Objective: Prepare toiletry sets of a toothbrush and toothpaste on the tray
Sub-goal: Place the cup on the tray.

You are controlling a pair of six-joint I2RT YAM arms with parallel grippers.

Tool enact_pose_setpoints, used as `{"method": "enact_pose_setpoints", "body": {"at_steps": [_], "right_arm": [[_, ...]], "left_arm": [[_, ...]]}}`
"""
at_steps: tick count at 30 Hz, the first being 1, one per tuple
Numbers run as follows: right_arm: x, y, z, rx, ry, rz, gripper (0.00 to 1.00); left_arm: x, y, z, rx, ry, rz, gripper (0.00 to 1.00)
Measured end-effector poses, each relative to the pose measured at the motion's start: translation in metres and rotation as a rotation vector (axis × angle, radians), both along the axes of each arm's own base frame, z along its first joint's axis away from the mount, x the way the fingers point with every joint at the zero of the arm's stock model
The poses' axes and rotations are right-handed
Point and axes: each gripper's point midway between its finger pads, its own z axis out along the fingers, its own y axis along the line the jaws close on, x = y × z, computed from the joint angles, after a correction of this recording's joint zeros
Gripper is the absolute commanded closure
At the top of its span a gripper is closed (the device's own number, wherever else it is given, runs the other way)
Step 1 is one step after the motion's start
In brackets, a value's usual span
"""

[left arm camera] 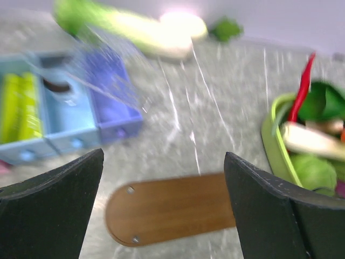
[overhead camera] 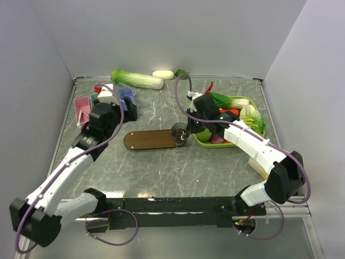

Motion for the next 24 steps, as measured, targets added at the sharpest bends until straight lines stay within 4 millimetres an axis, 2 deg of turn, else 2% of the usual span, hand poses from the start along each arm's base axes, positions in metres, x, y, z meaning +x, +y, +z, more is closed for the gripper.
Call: {"method": "enact_pose_setpoints", "body": {"at_steps": [3,6,9,15,24], "right_arm": [[0.004,0.005,-0.001,-0.001,0.013,0.012,1.00],[0.010,0.012,-0.003,-0.002,0.025,0.019,1.00],[0.014,0.014,-0.007,-0.012,0.035,0.021,1.00],[0.015,0.013,-0.019,-0.049,0.073,0.026,1.00],[0.023,0.008,-0.025,-0.067,0.084,0.020,1.00]], "left_arm": [[-0.009,0.016,0.025,0.012,-0.077,0.049,0.03],[-0.012,0.022,0.035,0.014,-0.112,0.067,0.03],[-0.009,0.020,0.029,0.025,-0.095,0.064,0.03],[-0.004,0.013,0.001,0.062,-0.007,0.040,0.03],[-0.005,0.011,-0.001,0.062,0.002,0.025,0.03]]}}
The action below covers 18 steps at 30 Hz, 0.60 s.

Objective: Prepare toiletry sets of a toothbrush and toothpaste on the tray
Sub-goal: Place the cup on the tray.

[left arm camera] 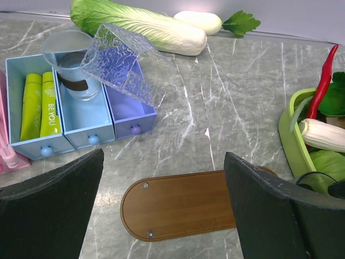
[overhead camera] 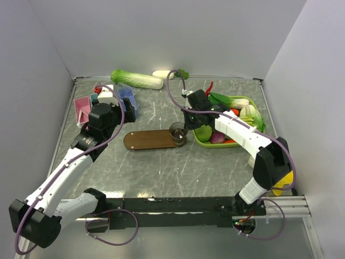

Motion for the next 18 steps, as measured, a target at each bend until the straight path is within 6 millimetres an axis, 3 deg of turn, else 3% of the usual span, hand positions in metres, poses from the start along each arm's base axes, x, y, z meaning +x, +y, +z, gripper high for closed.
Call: {"method": "enact_pose_setpoints", "body": {"at_steps": [18], "right_arm": [[0.0065,0.0036,-0.0022,0.016,-0.009,0.018,1.00]], "left_arm": [[-0.0012,-0.0055,-0.0003,-0.007,0.003,-0.032,0.03]]}}
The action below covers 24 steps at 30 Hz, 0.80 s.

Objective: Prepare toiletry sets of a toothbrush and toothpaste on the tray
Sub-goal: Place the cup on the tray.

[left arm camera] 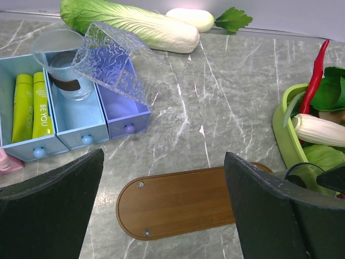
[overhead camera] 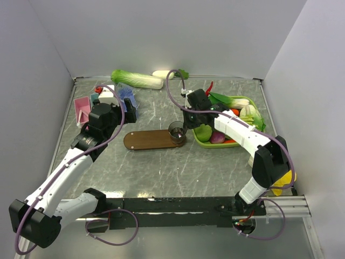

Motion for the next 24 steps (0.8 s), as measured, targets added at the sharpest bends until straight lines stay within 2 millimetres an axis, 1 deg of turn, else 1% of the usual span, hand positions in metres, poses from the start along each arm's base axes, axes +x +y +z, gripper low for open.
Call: {"method": "enact_pose_setpoints", "body": {"at_steps": [9,11,13,16,17,20,24], "right_arm": [[0.002,0.001,-0.003,-0.005,0.002,0.003,0.99],[0.002,0.001,-0.004,-0.005,0.002,0.003,0.93],[0.002,0.001,-0.004,-0.005,0.002,0.003,0.90],[0.002,0.001,-0.004,-0.005,0.002,0.003,0.83],[0.002,0.001,-0.004,-0.005,0.001,0.002,0.80],[0.003,0.001,-0.004,-0.006,-0.004,0.001,0.74],[0.004,0.001,-0.003,-0.008,-0.007,0.001,0.73]], "left_arm": [[0.000,0.000,0.000,0.000,0.000,0.000,0.03],[0.000,0.000,-0.001,0.001,0.002,-0.001,0.03],[0.001,-0.001,-0.002,0.002,0.006,-0.001,0.03],[0.002,-0.002,-0.005,0.006,0.016,-0.004,0.03],[0.003,-0.003,-0.007,0.007,0.021,-0.007,0.03],[0.003,-0.003,-0.010,0.011,0.030,-0.010,0.03],[0.003,-0.004,-0.012,0.013,0.037,-0.012,0.03]]}}
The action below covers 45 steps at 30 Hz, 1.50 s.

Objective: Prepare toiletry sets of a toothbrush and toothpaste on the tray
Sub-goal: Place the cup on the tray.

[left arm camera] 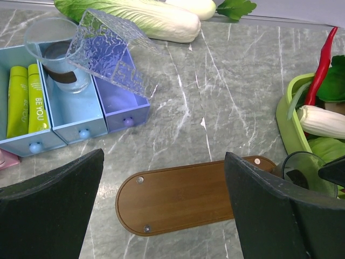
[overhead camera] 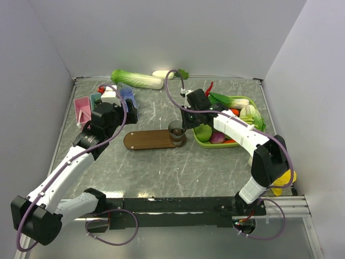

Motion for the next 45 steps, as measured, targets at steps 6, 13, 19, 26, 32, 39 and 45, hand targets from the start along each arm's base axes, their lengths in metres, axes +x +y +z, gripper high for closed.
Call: {"method": "enact_pose_setpoints", "body": {"at_steps": [6,13,19,26,32,39,45], "right_arm": [[0.002,0.001,0.003,0.004,-0.006,0.000,0.68],[0.004,0.003,0.006,0.011,-0.017,-0.001,0.53],[0.006,0.005,0.012,0.020,-0.026,0.006,0.39],[0.016,0.011,0.038,0.049,-0.088,0.019,0.31],[0.010,0.007,0.060,0.073,-0.134,0.022,0.30],[-0.019,-0.013,0.110,0.135,-0.257,0.032,0.28],[-0.048,-0.032,0.143,0.182,-0.366,0.049,0.27]], "left_arm": [[-0.001,-0.001,-0.001,0.001,0.004,-0.004,0.03],[0.000,-0.001,-0.003,0.004,0.014,-0.005,0.03],[0.003,0.000,-0.009,0.006,0.035,0.003,0.03],[0.019,0.018,-0.019,-0.039,0.089,0.061,0.03],[0.024,0.038,-0.021,-0.051,0.094,0.124,0.03],[0.033,0.068,-0.024,-0.050,0.096,0.210,0.01],[0.065,0.047,-0.035,-0.016,0.152,0.088,0.06]]}}
